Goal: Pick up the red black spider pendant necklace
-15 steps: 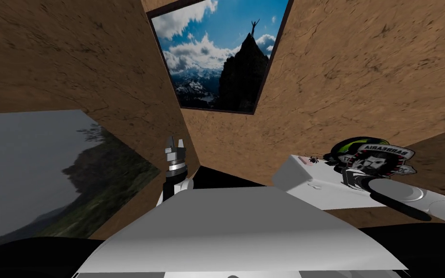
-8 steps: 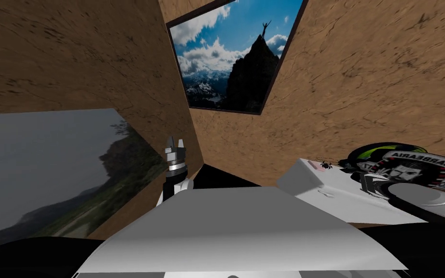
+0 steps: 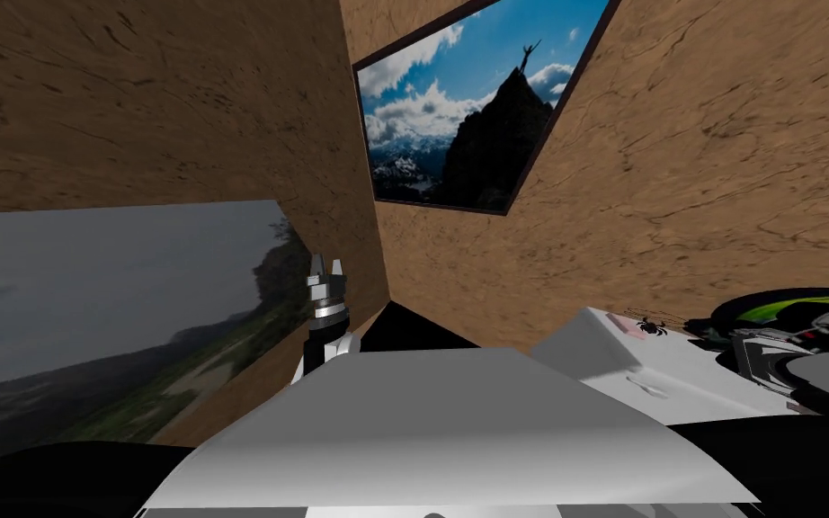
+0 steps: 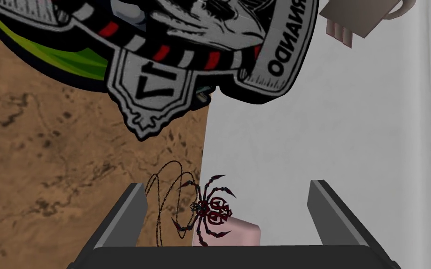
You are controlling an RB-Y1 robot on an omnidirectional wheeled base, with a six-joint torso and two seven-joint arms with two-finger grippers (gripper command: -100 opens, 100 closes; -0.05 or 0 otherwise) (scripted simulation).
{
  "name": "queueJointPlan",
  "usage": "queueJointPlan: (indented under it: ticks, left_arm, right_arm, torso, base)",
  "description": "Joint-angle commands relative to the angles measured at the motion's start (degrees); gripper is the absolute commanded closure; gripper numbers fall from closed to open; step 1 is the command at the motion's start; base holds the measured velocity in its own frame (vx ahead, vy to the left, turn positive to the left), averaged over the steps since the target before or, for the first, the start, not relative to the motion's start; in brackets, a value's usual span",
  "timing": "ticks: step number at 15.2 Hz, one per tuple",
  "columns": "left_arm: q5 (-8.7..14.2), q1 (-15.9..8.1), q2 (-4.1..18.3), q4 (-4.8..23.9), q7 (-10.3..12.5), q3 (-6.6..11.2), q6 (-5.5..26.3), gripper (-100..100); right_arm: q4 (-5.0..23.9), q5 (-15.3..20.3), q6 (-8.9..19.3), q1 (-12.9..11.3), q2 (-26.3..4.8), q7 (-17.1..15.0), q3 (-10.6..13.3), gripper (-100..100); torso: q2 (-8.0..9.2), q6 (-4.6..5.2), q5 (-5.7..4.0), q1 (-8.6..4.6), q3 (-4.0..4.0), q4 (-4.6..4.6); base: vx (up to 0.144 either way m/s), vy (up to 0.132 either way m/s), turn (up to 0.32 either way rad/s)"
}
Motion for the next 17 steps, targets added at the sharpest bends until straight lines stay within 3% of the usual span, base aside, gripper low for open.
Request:
queueJointPlan:
  ticks: [1,8,9,12,13,14,16,17]
  left_arm:
    - [0.0,0.0,0.0,0.0,0.0,0.0,0.0,0]
    - [0.0,0.0,0.0,0.0,0.0,0.0,0.0,0]
    - [0.0,0.01,0.0,0.0,0.0,0.0,0.0,0]
    - [0.0,0.0,0.0,0.0,0.0,0.0,0.0,0]
    - [0.0,0.0,0.0,0.0,0.0,0.0,0.0,0]
    - [0.0,0.01,0.0,0.0,0.0,0.0,0.0,0]
    - [0.0,0.01,0.0,0.0,0.0,0.01,0.0,0]
    - [0.0,0.01,0.0,0.0,0.0,0.01,0.0,0]
  right_arm:
    - [1.88,-1.55,-0.77,0.81,0.33,2.25,-1.94,-100]
    - [7.57,-6.06,-2.11,0.81,0.02,4.79,-1.13,-100]
    - [9.43,-7.6,-2.78,0.75,0.29,5.68,-0.84,-100]
    - [11.27,-9.17,-3.7,0.67,0.96,6.63,-0.52,-100]
    - [9.97,-8.38,-2.83,0.82,0.48,5.14,0.1,-100]
    - [10.29,-8.8,-2.91,0.39,-1.11,5.17,-0.81,-100]
    - [10.52,-8.73,-3.13,0.39,-0.46,5.82,-0.91,-100]
    - [10.29,-8.83,-2.97,0.6,-0.68,5.61,-0.96,100]
  torso:
    - [0.0,0.0,0.0,0.0,0.0,0.0]
    - [-0.07,-0.03,-0.01,0.0,-0.04,-0.02]
    - [-0.07,0.03,0.0,0.02,-0.04,-0.01]
    - [-0.04,0.01,0.05,0.24,-0.03,-0.01]
    - [-0.02,0.03,0.04,0.25,-0.01,0.0]
    - [-0.04,0.06,0.04,0.13,-0.02,0.0]
    - [0.09,0.08,0.02,-0.02,0.05,0.02]
    - [0.08,0.08,-0.02,-0.1,0.05,0.03]
  base:
    - [-0.038,0.059,0.181]
    - [-0.031,0.059,0.207]
    - [-0.028,0.105,0.213]
    - [-0.039,0.131,0.234]
    - [-0.023,0.073,0.054]
    - [-0.048,0.045,-0.029]
    - [-0.065,0.032,-0.023]
    - [-0.016,0.01,-0.003]
